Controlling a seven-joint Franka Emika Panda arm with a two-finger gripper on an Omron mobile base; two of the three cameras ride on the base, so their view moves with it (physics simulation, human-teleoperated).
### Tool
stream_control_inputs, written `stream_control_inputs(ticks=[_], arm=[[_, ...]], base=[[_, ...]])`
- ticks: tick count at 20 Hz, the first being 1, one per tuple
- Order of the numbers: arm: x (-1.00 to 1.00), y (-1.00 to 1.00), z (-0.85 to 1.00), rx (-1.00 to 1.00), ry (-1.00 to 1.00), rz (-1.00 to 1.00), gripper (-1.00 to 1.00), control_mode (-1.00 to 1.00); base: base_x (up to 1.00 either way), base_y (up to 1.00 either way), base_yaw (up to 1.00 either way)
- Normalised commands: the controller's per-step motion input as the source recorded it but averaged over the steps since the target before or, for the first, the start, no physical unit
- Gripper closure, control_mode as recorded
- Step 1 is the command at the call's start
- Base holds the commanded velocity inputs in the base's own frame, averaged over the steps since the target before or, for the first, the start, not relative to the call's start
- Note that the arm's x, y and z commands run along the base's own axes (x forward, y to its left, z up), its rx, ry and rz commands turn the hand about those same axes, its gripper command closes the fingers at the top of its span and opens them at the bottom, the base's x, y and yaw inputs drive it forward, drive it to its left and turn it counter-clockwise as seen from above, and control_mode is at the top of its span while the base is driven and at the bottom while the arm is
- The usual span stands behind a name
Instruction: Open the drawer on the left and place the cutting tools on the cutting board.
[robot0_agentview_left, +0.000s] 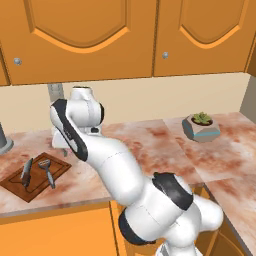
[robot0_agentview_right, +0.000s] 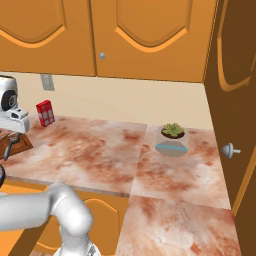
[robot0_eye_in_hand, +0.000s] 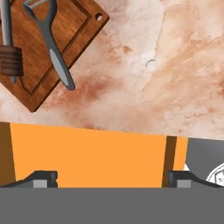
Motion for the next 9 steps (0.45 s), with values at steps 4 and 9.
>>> stream_control_inputs(ticks=[4,9], arm=[[-0.24,-1.00,0.31,0.09,-0.10,0.03,-1.00,-1.00],[-0.20,-1.00,0.12,0.08,-0.16,0.10,-1.00,-1.00]], base=[[0.00,0.00,0.00],[0.00,0.00,0.00]])
